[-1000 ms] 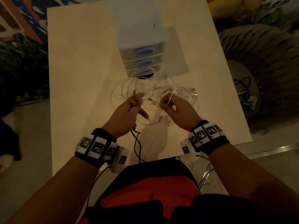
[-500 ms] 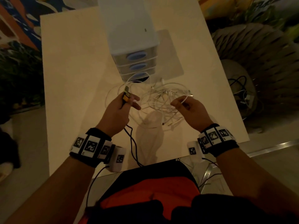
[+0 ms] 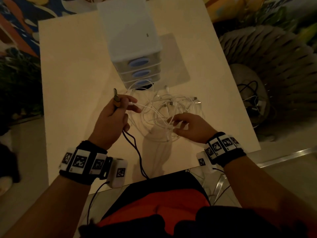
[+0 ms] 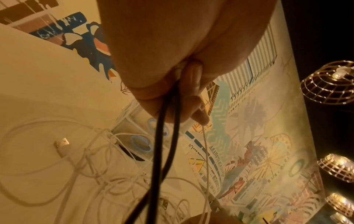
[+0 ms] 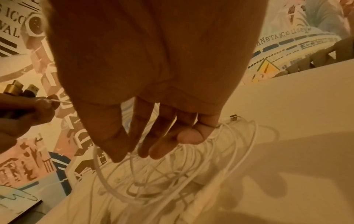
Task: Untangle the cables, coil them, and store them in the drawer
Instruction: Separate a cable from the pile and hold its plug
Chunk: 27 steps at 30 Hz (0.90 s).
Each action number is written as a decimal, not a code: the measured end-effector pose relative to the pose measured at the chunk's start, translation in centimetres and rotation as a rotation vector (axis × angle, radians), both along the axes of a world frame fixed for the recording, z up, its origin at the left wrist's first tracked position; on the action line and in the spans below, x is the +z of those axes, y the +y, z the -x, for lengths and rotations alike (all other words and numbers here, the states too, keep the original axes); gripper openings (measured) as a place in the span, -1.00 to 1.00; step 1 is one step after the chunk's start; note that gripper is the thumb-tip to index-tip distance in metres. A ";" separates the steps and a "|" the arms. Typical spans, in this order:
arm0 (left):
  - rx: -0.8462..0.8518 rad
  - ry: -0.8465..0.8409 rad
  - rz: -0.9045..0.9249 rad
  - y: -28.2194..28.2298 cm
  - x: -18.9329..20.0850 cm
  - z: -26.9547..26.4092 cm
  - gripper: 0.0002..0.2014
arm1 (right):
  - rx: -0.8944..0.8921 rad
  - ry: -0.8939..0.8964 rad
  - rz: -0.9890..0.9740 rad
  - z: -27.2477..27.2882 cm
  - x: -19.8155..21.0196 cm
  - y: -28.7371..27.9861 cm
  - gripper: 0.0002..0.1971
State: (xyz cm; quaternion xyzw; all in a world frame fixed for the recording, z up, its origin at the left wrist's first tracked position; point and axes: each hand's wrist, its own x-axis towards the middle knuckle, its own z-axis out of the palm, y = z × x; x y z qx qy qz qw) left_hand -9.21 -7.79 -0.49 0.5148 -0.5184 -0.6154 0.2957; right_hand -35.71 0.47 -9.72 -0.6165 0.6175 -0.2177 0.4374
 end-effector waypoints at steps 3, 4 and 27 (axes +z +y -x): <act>0.017 0.055 0.005 0.0 0.6 -0.5 -0.75 | 0.004 -0.020 -0.039 -0.9 0.3 -0.2 -0.72; 0.022 0.066 0.008 0.1 0.8 -0.7 -0.75 | -0.004 -0.009 -0.042 -1.1 0.3 -0.2 -0.78; -0.698 -0.143 0.120 3.3 2.8 -0.9 -0.74 | -0.142 -0.173 -0.435 -3.9 0.8 -2.6 -0.71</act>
